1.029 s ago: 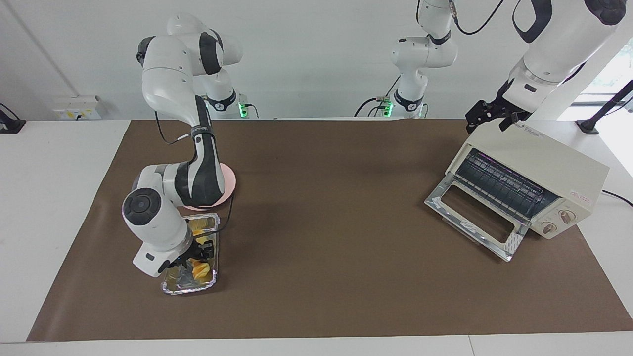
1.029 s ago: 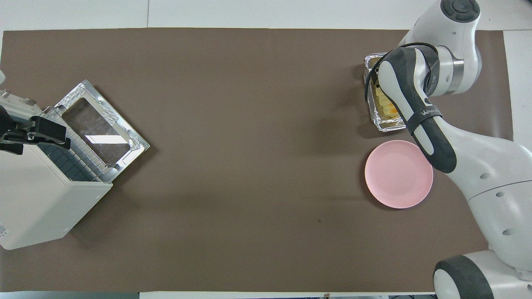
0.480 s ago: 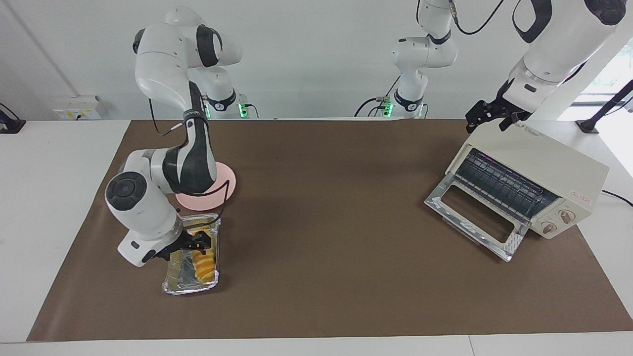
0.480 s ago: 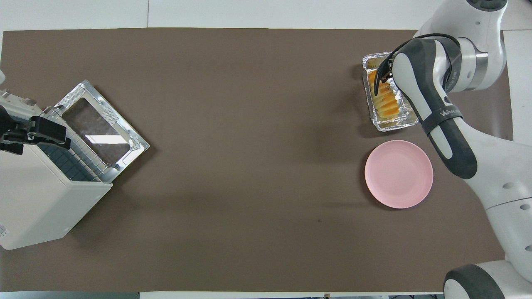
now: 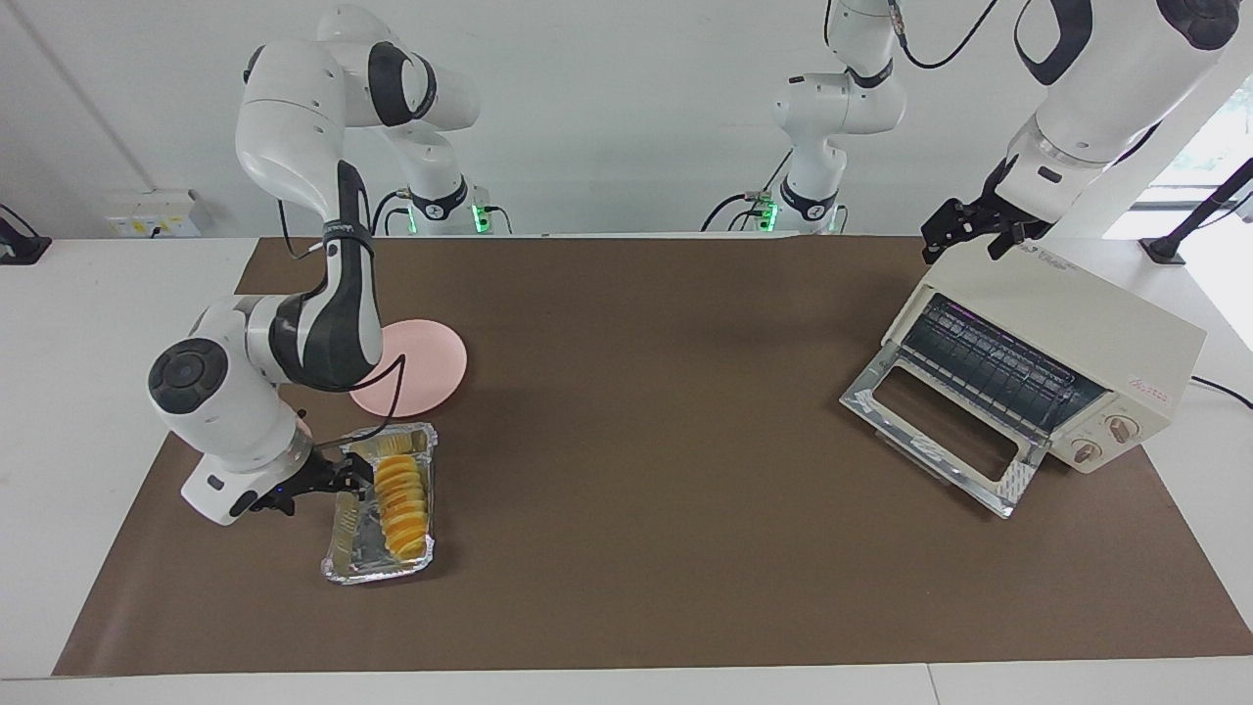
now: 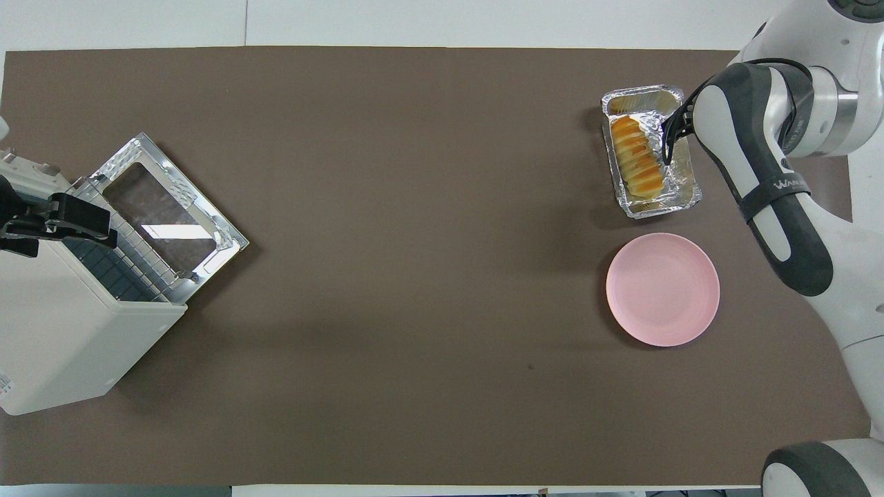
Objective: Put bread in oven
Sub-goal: 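Grasp the edge of the foil tray with the right gripper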
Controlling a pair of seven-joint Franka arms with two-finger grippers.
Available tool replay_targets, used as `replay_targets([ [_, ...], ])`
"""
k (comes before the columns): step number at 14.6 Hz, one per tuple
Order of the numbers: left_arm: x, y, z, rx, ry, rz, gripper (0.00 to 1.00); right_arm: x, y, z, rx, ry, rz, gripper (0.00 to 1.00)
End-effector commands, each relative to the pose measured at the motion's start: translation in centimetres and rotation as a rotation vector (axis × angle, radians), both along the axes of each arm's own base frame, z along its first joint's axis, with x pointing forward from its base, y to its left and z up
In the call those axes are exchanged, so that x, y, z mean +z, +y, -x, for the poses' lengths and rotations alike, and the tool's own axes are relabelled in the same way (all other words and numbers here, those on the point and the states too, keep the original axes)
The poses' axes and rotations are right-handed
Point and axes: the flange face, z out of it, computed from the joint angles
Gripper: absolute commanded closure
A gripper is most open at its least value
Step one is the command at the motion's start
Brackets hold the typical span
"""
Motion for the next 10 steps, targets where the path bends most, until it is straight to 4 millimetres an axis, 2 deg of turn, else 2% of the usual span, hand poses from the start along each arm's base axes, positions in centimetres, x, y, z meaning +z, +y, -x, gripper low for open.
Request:
replay_targets([
  [1, 0.3, 0.4, 0.9, 0.005, 0.000, 0.011, 0.00, -0.8, 0.2, 2.0, 0.031, -0.017, 0.004, 0.00],
  [3, 0.3, 0.4, 0.9, 0.005, 0.000, 0.011, 0.00, -1.0, 0.2, 2.3, 0.036, -0.012, 0.006, 0.01],
  [6, 0.3, 0.4, 0.9, 0.005, 0.000, 0.011, 0.00, -1.4, 0.1, 2.6, 0.055, -0.016, 0.007, 0.07],
  [8, 0.3, 0.4, 0.9, 0.005, 0.000, 0.011, 0.00, -1.8, -1.0, 3.0, 0.062, -0.019, 0.007, 0.10],
  [9, 0.3, 0.4, 0.9, 0.005, 0.000, 0.011, 0.00, -2.1, -1.2, 3.1, 0.074, -0.016, 0.007, 0.13],
  [10, 0.3, 0.4, 0.9, 0.005, 0.000, 0.011, 0.00, -2.2, -1.3, 3.3, 0.080, -0.014, 0.005, 0.21],
])
